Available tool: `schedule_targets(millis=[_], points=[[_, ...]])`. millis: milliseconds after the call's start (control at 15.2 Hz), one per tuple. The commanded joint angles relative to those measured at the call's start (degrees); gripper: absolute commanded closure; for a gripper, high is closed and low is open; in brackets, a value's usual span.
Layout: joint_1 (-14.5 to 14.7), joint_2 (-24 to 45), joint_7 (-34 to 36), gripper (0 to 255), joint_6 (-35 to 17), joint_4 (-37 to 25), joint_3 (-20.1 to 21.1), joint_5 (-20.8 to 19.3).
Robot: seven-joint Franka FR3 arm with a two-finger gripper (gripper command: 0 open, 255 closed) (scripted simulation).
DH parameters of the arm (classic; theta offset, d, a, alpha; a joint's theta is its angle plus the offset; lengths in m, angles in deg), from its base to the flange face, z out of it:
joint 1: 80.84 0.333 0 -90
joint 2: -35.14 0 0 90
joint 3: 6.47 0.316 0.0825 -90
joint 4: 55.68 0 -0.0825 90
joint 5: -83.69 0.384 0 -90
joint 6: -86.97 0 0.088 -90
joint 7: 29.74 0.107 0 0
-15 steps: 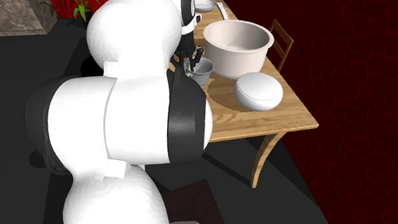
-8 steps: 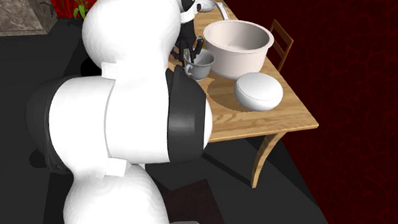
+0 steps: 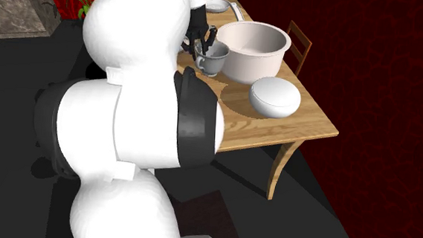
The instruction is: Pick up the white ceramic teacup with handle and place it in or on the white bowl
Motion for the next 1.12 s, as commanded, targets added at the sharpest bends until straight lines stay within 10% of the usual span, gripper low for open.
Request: schedule_targets(millis=[0,1056], points=[[-0.11,0.45,-0.25,255,1.71,-2.18,-0.05,0.14],[-13.88,8.65,-20.1,255,5.97,-15.69,-7.32,5.42]])
